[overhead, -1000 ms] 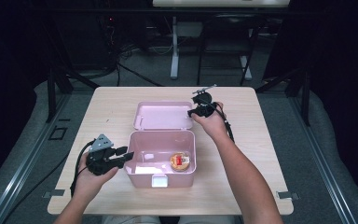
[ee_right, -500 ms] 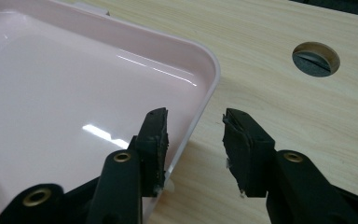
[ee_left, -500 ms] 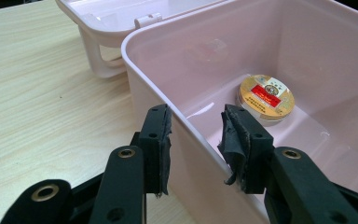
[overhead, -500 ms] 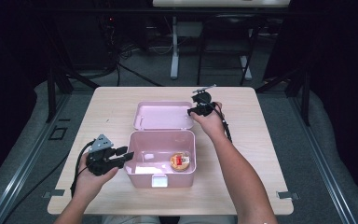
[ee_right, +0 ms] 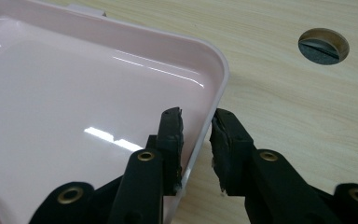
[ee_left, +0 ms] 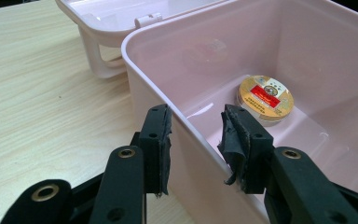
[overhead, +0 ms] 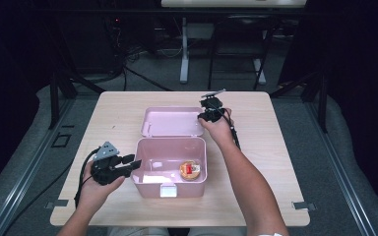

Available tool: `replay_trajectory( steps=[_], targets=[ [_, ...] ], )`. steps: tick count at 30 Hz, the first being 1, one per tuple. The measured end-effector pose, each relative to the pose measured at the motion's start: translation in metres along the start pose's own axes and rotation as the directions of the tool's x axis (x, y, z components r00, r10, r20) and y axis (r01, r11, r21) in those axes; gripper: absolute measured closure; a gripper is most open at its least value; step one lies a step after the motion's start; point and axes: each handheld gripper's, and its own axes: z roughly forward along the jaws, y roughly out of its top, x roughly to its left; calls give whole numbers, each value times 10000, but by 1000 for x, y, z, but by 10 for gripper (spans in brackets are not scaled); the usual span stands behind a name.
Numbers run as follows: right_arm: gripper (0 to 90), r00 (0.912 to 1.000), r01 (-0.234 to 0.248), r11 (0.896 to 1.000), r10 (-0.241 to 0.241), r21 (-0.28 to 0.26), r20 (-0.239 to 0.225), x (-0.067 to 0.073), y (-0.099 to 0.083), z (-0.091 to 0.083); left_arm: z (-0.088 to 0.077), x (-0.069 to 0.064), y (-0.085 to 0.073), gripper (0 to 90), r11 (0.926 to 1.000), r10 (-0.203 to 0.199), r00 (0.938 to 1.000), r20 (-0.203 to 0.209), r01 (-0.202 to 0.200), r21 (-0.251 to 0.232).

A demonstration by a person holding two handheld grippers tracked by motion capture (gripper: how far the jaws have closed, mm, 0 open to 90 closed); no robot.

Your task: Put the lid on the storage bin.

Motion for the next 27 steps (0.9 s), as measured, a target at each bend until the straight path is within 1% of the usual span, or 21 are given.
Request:
replay_trajectory(
  steps=[4,11,19,25,27],
  targets=[
    [745,9997,-244,9997,244,67,-45,-1,1,0,0,0,0,616,10000,25,10000,-33,-25,-23],
    [761,9993,-363,9993,363,-8,32,1,2,-2,1,-1,0,616,10000,27,10000,-58,-27,-20],
    [778,9980,-619,9980,618,-90,-121,1,3,-7,1,-1,0,615,10000,39,10000,-50,-39,31],
    [786,9977,-649,9977,646,-168,-203,0,4,-13,1,-1,0,615,10000,34,10000,-59,-34,5],
    [786,9982,-572,9981,569,-216,-186,-1,4,-14,2,-1,0,617,10000,23,10000,-83,-24,-19]
  ],
)
